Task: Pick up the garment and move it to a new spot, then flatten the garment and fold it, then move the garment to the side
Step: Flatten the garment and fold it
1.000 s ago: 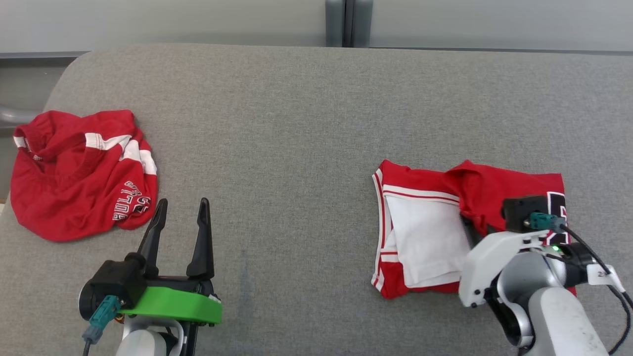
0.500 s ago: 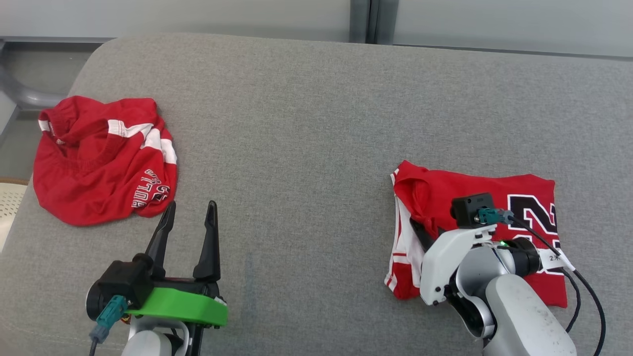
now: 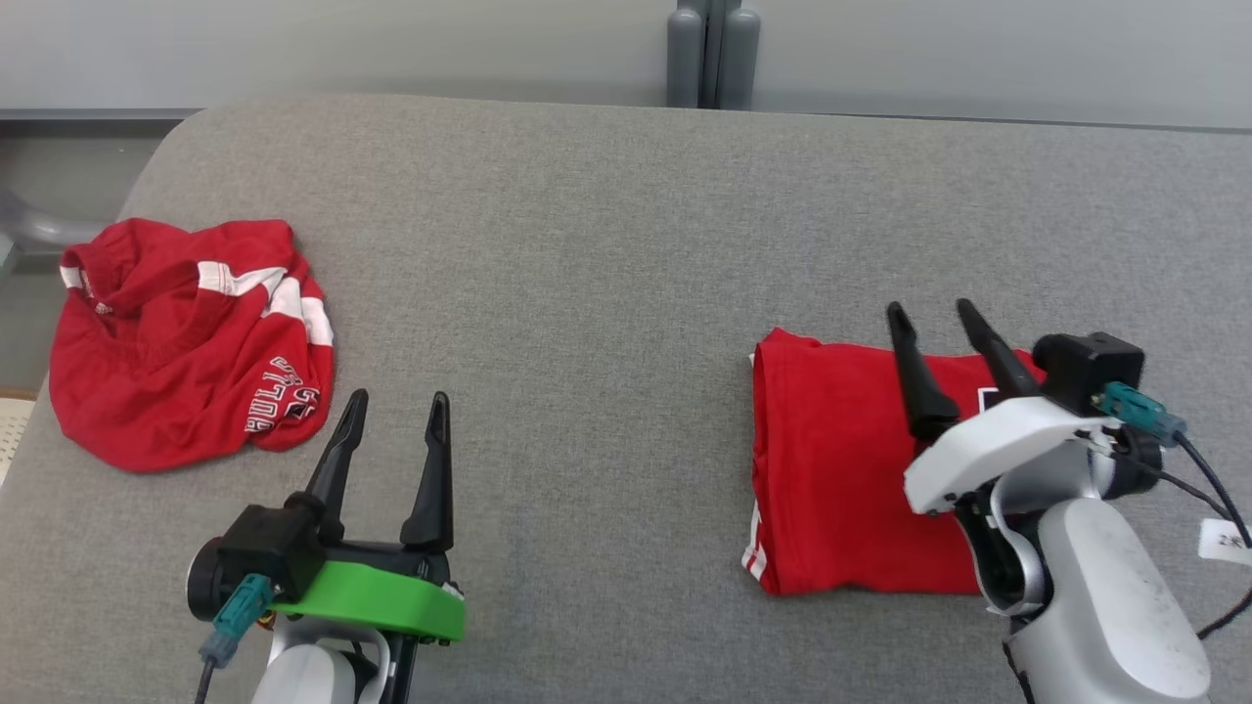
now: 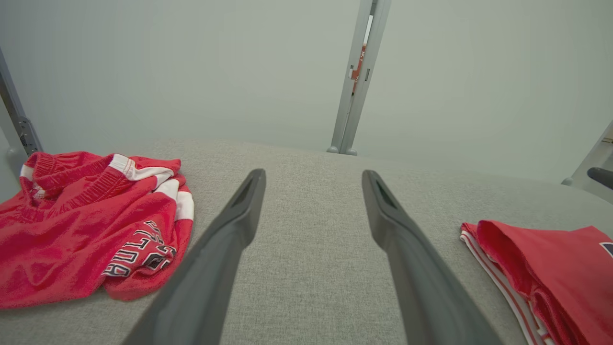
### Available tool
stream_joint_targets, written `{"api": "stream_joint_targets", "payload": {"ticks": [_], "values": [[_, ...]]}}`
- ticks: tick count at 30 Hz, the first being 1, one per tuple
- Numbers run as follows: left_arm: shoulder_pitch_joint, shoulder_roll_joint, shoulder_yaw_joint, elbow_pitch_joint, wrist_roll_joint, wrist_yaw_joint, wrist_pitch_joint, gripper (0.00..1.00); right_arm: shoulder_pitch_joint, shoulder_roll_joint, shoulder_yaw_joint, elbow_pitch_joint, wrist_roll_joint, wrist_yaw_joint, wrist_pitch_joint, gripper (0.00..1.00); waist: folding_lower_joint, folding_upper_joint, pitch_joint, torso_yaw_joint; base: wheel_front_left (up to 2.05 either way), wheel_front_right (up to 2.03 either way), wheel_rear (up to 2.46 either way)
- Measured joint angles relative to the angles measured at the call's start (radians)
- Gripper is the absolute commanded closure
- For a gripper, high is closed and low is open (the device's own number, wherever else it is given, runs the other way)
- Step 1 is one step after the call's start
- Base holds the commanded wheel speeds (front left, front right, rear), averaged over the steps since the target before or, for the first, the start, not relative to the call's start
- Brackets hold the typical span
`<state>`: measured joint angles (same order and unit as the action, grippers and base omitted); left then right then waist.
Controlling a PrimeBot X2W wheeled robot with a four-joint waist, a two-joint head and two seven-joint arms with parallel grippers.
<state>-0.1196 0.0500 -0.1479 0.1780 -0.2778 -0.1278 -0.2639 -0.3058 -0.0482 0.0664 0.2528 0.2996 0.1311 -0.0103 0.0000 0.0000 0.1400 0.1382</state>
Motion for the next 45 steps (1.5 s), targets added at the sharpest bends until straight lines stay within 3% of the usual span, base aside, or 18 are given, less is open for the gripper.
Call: {"api": "stream_joint_targets", "payload": {"ticks": [10,17,25,45], "values": [[0.000,0.000,-0.005,0.013,-0.008,0.000,0.000,0.00,0.141,-0.004,-0.207,-0.066,-0.233,0.000,-0.136,0.00,0.0000,0.0000,-0.023,-0.070,0.00,0.00,0.00],[0.002,-0.001,0.041,0.019,-0.010,0.000,0.000,0.00,0.195,-0.061,-0.146,-0.024,-0.267,0.000,-0.229,0.00,0.0000,0.0000,-0.044,-0.131,0.00,0.00,0.00],[0.007,-0.001,0.070,0.039,-0.013,0.000,0.000,0.00,0.183,-0.071,-0.067,-0.009,-0.207,0.000,-0.251,0.00,0.0000,0.0000,-0.075,-0.177,0.00,0.00,0.00],[0.054,-0.001,0.134,0.124,0.010,-0.001,0.000,0.00,0.183,-0.084,-0.058,0.027,-0.142,0.000,-0.252,0.00,0.0000,0.0000,-0.146,-0.132,0.00,0.00,0.00]]}}
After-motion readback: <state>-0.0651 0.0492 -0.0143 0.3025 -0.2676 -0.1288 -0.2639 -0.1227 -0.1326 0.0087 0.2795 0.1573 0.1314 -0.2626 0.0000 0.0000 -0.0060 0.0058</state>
